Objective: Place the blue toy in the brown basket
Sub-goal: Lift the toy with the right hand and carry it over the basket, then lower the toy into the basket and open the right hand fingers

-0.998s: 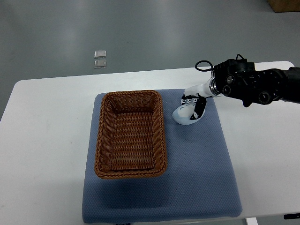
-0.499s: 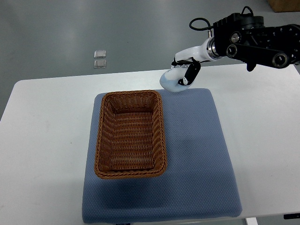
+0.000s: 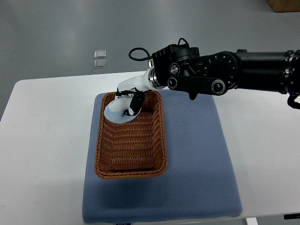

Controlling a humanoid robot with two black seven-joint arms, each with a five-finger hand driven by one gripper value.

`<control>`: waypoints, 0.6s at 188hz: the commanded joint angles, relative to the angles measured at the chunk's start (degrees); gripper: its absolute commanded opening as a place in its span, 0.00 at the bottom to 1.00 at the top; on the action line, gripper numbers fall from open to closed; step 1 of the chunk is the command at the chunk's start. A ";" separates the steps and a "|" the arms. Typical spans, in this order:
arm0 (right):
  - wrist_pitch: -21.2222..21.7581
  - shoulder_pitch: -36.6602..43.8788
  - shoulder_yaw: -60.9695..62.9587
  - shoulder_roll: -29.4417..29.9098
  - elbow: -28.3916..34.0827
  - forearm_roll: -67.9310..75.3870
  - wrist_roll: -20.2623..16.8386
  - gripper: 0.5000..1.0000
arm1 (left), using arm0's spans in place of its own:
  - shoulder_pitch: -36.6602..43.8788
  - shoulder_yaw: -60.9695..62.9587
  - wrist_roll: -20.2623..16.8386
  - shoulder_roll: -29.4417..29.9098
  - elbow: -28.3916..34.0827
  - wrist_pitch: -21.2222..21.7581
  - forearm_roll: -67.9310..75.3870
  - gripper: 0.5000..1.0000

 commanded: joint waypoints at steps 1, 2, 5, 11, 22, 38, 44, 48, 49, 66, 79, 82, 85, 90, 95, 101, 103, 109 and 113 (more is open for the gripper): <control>-1.28 -2.28 -0.26 0.37 -0.61 0.22 -0.06 0.00 | 0.00 0.00 -0.03 0.00 0.00 0.00 0.01 1.00; -1.28 -2.28 -0.26 0.37 -0.61 0.22 -0.06 0.00 | 0.00 0.00 -0.03 0.00 0.00 0.00 0.01 1.00; -1.55 -2.72 -0.26 0.37 -0.87 0.22 -0.06 0.00 | 0.00 -0.08 -0.03 0.00 0.00 0.00 0.10 1.00; -2.07 -3.24 -0.35 0.37 -1.05 0.22 -0.06 0.00 | 0.00 0.00 0.06 0.00 0.00 0.00 0.01 1.00; -3.13 -4.12 -0.52 0.37 -1.58 0.05 -0.06 0.00 | 0.00 0.00 0.06 0.00 0.00 0.00 0.01 1.00; -3.83 -5.18 -0.52 0.37 -2.19 -0.30 -0.06 0.01 | 0.00 0.09 -0.03 0.00 0.00 0.00 0.01 1.00; -3.83 -5.53 -0.61 0.37 -2.28 -0.30 -0.06 0.03 | 0.00 0.00 0.06 0.00 0.00 0.00 0.01 1.00; -3.83 -5.71 -0.79 0.37 -2.37 -0.30 -0.06 0.03 | -0.09 0.00 0.06 0.00 0.00 0.00 0.01 1.00; -3.83 -5.71 -0.79 0.37 -2.37 -0.30 -0.06 0.03 | -0.09 0.00 0.06 0.00 0.00 0.00 0.01 1.00; -3.92 -6.23 -0.87 0.37 -2.37 -0.30 -0.06 0.06 | 0.00 0.00 0.06 0.00 0.00 0.00 0.01 1.00; -3.92 -7.20 -0.87 0.37 -2.46 -0.30 -0.06 0.09 | 0.00 -0.08 0.06 0.00 0.00 0.00 0.01 1.00; -3.92 -7.38 -0.87 0.37 -2.46 -0.30 -0.06 0.09 | 0.00 -0.08 -0.03 0.00 0.00 0.00 0.01 1.00; -3.92 -7.64 -0.87 0.37 -2.55 -0.30 -0.06 0.13 | 0.00 -0.08 0.06 0.00 0.00 0.00 0.01 1.00; -3.92 -7.99 -0.87 0.37 -2.55 -0.30 -0.06 0.16 | 0.00 -0.08 -0.03 0.00 0.00 0.00 0.01 1.00; -3.92 -8.34 -0.87 0.37 -2.55 -0.30 -0.06 0.18 | 0.00 -0.08 0.06 0.00 0.00 0.00 0.01 1.00; -3.92 -8.78 -0.87 0.37 -2.55 -0.22 -0.06 0.23 | 0.00 -0.08 -0.03 0.00 0.00 0.00 0.01 1.00; -3.92 -8.96 -0.87 0.37 -2.55 -0.22 -0.06 0.24 | 0.00 -0.08 0.06 0.00 0.00 0.00 0.01 1.00; -3.92 -9.22 -0.87 0.37 -2.55 -0.22 -0.06 0.31 | 0.00 -0.08 -0.03 0.00 0.00 0.00 0.01 1.00; -4.01 -9.40 -0.79 0.37 -2.55 -0.22 -0.06 0.36 | 0.00 -0.08 -0.03 0.00 0.00 0.00 0.01 1.00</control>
